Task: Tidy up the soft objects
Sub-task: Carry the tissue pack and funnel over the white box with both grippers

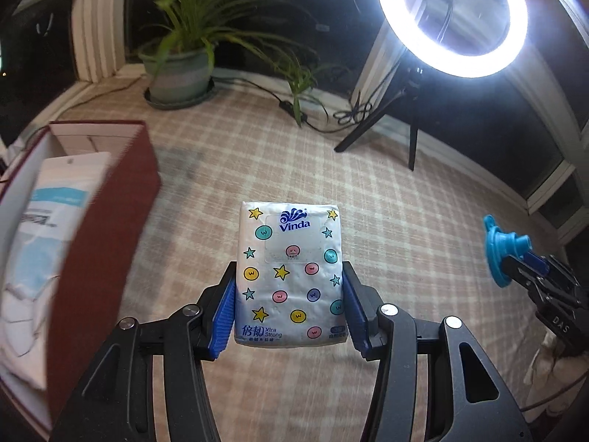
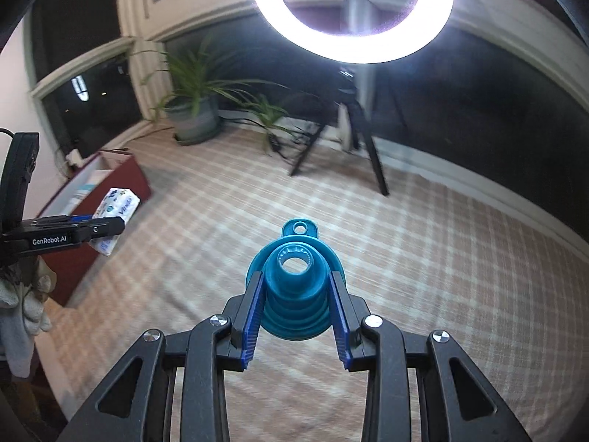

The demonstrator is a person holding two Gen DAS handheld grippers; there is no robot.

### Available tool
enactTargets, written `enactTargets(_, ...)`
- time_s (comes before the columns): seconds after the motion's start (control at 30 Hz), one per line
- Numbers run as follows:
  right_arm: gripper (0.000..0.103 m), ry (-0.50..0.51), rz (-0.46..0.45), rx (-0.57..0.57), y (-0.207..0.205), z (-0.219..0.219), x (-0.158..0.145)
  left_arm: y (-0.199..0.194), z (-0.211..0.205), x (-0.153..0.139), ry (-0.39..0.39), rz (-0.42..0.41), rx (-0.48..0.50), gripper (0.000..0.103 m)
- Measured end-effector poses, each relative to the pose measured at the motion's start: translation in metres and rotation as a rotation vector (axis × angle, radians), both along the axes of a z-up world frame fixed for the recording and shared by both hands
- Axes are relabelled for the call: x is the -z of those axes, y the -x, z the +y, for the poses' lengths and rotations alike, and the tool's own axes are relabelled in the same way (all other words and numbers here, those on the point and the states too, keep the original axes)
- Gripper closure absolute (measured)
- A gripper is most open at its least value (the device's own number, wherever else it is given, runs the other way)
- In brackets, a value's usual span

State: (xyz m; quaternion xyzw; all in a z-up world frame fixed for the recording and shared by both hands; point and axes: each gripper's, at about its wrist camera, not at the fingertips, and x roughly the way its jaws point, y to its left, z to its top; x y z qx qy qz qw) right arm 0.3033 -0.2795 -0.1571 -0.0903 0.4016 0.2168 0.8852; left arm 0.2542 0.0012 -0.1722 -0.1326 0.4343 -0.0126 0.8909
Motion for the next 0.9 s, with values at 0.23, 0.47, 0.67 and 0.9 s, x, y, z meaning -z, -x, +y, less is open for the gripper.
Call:
enactTargets(0.23,0.072,-0.029,-0.018,-0.093,0.021,0.049,-0.024,0.039,0.040,-0.027,0.005,-0.044,-0.039,0.052)
enactTargets(0.47,0.072,-0.046,-0.035,-0.194,0.037,0.116,-0.038,0.071,0.091,-0.032,-0.001,-0.053,-0.104,0.052)
enactTargets(0.67,0.072,-0.051,-0.038,-0.271,0.043,0.177,-0.044,0.091,0.134,-0.026,-0.011,-0.042,-0.169,0.052)
enactTargets(0.9,0.072,-0.051,-0.030,-0.354,0.049,0.247,-0.045,0.103,0.174,-0.018,-0.031,-0.023,-0.213,0.052)
